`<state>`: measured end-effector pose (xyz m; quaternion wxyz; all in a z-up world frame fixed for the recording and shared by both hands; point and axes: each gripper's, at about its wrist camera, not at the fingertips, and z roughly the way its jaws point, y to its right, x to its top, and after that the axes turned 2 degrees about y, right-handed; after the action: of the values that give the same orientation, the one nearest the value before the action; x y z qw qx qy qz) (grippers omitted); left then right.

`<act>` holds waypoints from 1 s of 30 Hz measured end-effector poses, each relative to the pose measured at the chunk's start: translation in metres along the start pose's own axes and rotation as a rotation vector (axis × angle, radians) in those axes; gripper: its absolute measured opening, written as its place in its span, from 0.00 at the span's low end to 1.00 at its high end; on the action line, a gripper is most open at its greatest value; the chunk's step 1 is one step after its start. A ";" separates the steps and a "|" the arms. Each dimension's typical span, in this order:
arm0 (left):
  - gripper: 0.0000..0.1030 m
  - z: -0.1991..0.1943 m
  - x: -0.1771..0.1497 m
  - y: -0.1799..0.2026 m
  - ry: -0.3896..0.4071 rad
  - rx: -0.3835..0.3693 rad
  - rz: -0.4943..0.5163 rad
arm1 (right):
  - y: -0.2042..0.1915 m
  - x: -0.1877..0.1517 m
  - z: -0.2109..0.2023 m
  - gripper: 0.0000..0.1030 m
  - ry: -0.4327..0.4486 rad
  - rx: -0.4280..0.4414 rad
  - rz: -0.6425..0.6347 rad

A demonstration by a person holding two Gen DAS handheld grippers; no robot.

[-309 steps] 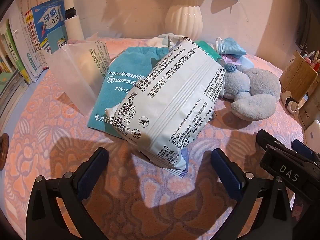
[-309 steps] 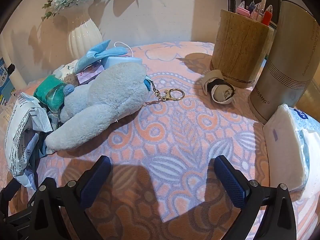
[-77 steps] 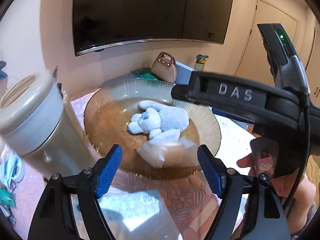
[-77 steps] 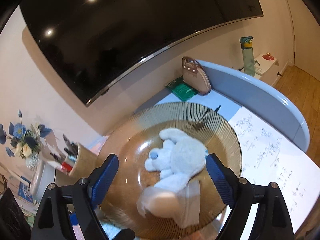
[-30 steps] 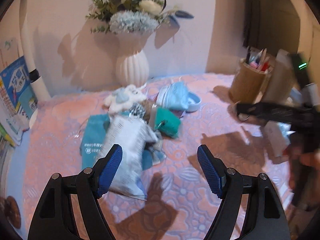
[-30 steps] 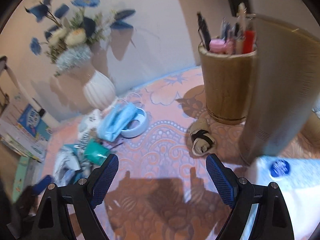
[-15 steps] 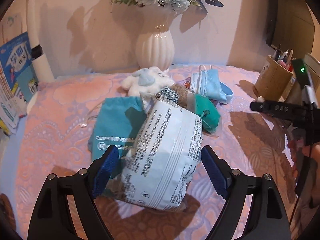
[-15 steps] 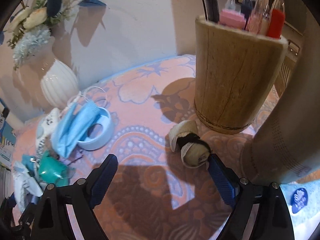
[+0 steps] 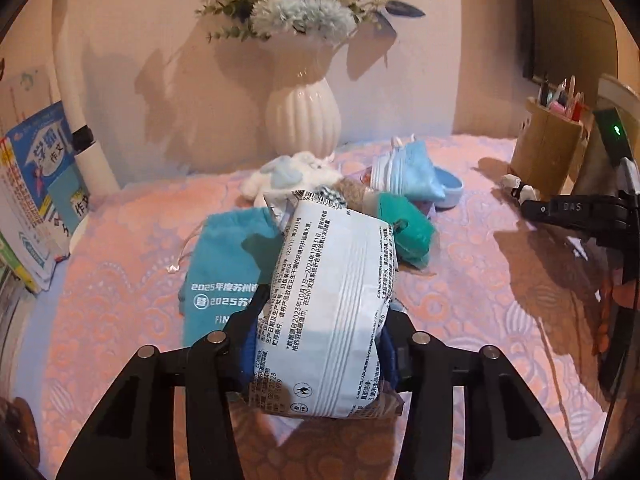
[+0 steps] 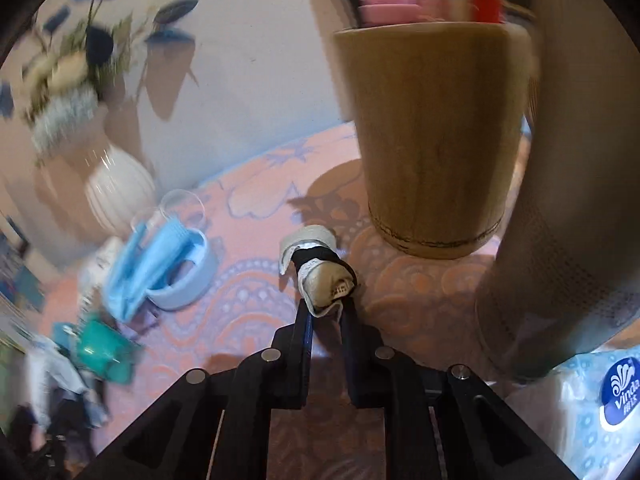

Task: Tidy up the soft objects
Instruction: 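Grasp the white tissue pack with the left gripper while the right grasps the small white toy, then carry the tissue pack and small toy to the glass bowl and release both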

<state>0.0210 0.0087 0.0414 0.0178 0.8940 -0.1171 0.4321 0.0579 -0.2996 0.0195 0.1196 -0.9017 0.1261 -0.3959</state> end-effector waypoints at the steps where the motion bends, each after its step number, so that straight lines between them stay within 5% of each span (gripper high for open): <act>1: 0.43 -0.001 0.000 -0.001 0.007 0.003 -0.008 | -0.001 -0.001 -0.003 0.13 0.011 0.030 -0.005; 22: 0.43 -0.023 -0.002 -0.027 0.113 0.009 -0.182 | -0.049 -0.023 -0.021 0.13 0.033 0.233 -0.215; 26: 0.43 -0.025 -0.003 -0.035 0.074 -0.022 -0.311 | -0.066 -0.036 -0.042 0.13 0.021 0.287 -0.289; 30: 0.43 -0.031 -0.004 -0.025 0.045 -0.006 -0.326 | -0.079 -0.045 -0.060 0.13 -0.004 0.337 -0.340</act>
<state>0.0006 0.0379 0.0596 0.0929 0.8913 0.0287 0.4428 -0.0062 -0.2179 0.0534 0.2001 -0.8780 -0.0957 -0.4241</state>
